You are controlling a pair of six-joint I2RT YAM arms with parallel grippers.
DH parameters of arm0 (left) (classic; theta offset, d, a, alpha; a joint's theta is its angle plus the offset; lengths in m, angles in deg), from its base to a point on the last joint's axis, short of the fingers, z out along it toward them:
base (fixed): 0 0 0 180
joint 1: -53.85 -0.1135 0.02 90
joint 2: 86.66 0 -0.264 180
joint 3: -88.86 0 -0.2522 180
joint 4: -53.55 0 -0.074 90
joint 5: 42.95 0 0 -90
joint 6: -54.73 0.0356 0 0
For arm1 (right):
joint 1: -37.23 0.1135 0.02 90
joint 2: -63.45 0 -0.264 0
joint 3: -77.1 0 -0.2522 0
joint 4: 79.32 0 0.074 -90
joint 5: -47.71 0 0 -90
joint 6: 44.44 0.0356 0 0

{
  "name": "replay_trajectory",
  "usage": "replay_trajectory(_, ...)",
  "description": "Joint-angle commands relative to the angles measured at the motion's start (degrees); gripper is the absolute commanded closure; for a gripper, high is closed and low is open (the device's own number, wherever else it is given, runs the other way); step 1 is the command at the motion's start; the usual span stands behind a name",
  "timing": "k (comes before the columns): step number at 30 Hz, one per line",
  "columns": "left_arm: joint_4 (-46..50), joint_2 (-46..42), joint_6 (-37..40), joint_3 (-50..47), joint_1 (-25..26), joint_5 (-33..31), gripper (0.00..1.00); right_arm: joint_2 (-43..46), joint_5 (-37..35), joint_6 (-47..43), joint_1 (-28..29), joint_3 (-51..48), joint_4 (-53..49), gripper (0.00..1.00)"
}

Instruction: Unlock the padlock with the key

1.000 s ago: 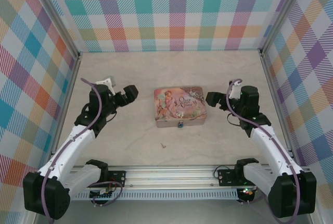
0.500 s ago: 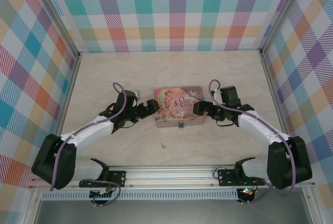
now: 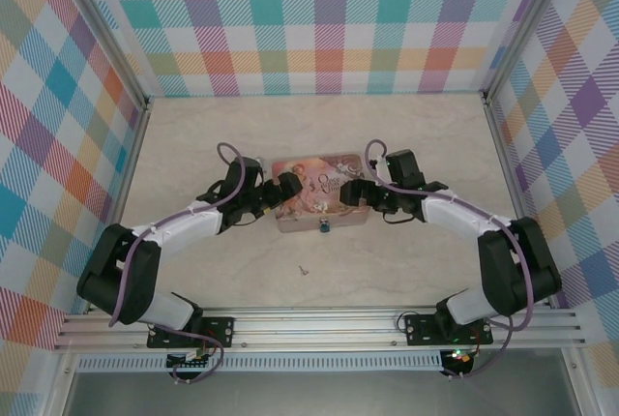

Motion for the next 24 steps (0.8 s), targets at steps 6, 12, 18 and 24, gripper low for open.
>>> replay_trajectory(6, 3.76, 0.16, 3.96, 3.74, -6.84, -3.30, 0.00, -4.00, -3.14, -1.77, 0.90, 6.53, 4.25, 0.00)
replay_trajectory(12, 11.00, -7.65, 8.14, 4.23, -9.74, -7.64, 0.00, 5.40, -10.93, -7.76, 2.65, 4.86, -6.58, 0.00)
replay_trajectory(18, 17.24, -15.90, 10.82, 4.14, -10.06, -12.25, 0.00, 13.91, -11.11, -11.87, 12.97, 2.00, -14.53, 0.17)
replay_trajectory(24, 20.24, -23.28, 9.66, 1.65, -10.12, -18.18, 0.00, 7.40, -14.80, -13.41, 28.95, 4.36, -19.52, 0.26)
